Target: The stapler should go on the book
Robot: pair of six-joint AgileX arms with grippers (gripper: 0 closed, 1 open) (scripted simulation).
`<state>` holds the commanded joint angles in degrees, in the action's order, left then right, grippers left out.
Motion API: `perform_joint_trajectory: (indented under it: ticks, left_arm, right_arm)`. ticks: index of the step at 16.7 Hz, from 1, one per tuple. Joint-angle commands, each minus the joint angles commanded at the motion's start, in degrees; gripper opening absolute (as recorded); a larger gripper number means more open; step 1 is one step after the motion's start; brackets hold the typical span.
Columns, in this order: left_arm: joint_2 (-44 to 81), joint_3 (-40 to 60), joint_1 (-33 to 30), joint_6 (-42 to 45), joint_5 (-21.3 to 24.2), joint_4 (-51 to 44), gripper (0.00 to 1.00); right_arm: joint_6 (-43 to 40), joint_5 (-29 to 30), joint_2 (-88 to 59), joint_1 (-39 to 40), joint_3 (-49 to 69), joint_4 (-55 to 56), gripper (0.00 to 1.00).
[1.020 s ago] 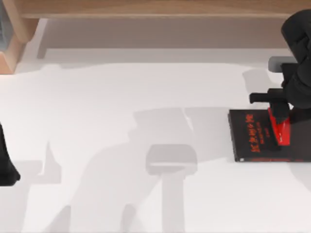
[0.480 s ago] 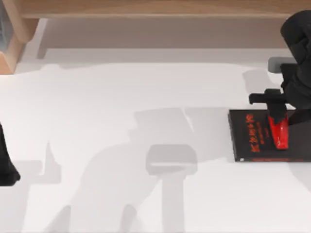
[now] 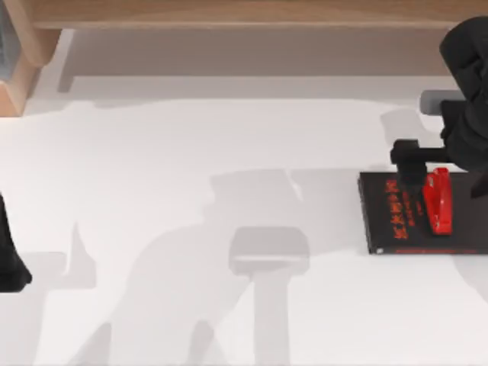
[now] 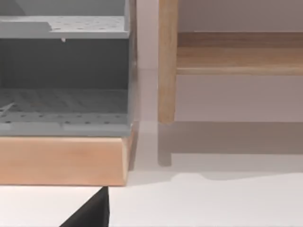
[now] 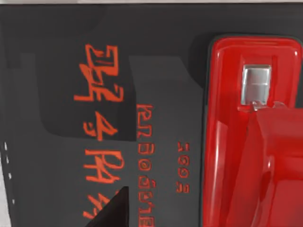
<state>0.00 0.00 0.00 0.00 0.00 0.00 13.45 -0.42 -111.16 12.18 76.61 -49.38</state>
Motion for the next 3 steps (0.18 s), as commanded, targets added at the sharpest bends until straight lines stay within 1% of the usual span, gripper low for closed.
perform_joint_trajectory:
  ticks: [3]
  left_arm:
    - [0.00,0.00,0.00,0.00,0.00,0.00,1.00]
  right_arm:
    - [0.00,0.00,0.00,0.00,0.00,0.00,1.00]
